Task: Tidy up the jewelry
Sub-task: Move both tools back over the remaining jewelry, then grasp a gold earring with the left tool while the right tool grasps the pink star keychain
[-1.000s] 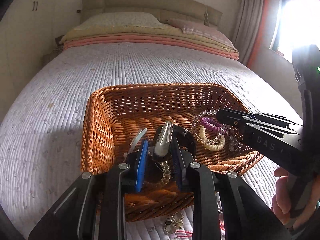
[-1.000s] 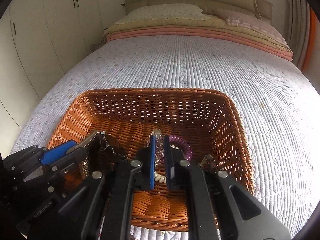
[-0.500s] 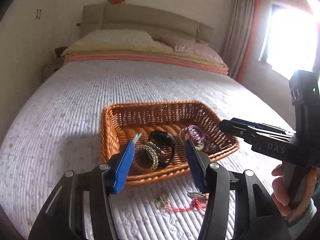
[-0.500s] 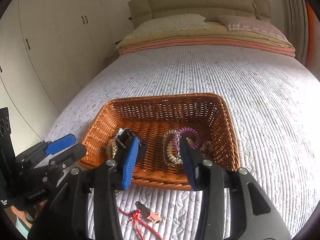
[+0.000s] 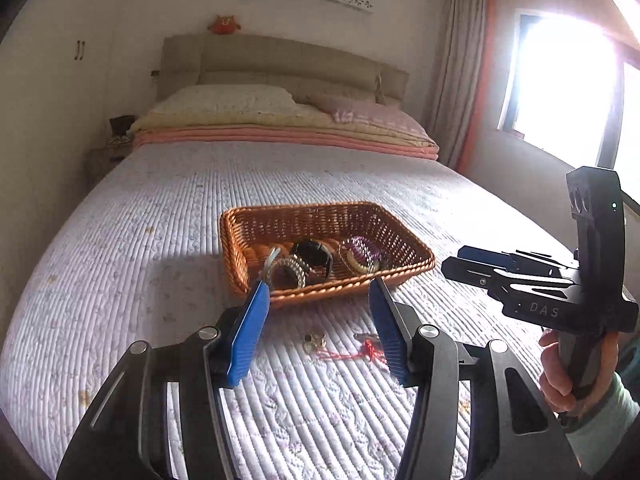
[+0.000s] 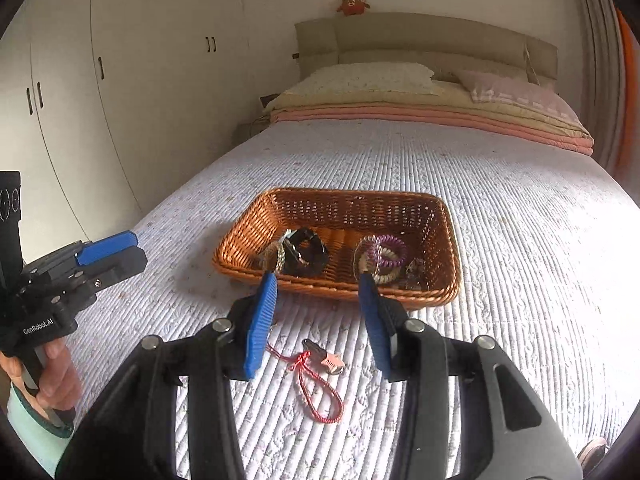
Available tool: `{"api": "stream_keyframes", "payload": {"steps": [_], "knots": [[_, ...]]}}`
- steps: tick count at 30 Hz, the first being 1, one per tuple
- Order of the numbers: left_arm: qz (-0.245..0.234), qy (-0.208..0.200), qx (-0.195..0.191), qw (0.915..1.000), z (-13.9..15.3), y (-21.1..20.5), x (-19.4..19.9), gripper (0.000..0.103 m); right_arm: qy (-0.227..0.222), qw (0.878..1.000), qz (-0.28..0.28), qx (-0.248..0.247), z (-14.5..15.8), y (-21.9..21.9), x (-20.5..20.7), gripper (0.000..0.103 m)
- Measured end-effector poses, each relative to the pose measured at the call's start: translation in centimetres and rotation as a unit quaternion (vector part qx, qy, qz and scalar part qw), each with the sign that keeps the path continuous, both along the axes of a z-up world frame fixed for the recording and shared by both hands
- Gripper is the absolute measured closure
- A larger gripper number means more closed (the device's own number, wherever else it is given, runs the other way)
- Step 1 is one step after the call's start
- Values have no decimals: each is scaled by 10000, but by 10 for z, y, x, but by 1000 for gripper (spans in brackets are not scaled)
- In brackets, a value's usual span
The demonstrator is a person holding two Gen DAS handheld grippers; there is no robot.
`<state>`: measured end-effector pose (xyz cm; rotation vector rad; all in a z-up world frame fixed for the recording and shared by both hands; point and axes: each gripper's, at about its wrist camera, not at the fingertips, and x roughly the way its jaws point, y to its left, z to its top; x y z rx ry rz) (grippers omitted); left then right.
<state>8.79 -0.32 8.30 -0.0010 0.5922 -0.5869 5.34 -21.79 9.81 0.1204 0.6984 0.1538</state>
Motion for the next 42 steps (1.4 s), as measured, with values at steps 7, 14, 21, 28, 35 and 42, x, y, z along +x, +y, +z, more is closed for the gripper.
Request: {"api": "stream_keyframes", "payload": {"steps": [7,14,21,28,35,42], "knots": [[-29,1051,159,9943,-71,-9,22,70,676,9977,-92,-19,-61,-1,20,64],[-78,1548,344,9873,-104,-23,61,74,1142,9934,-108,73,-106,-6,34,66],[-234,1674,453,9846,-112,-47,86,74,1095,9940,-24,54,-109,-2,31,66],[-117,1672,619,9839,-116,-61,99,86,1101,9938,-84,158,-108,-7,32,66],[-110,1597,757,9842,-117,-57,88,95,1174,9930,-29,-94,-111,2,36,74],[-186,1543,854,9841,-118,-46,62,95,1131,9930,70,-322,-112,11,33,89]]}}
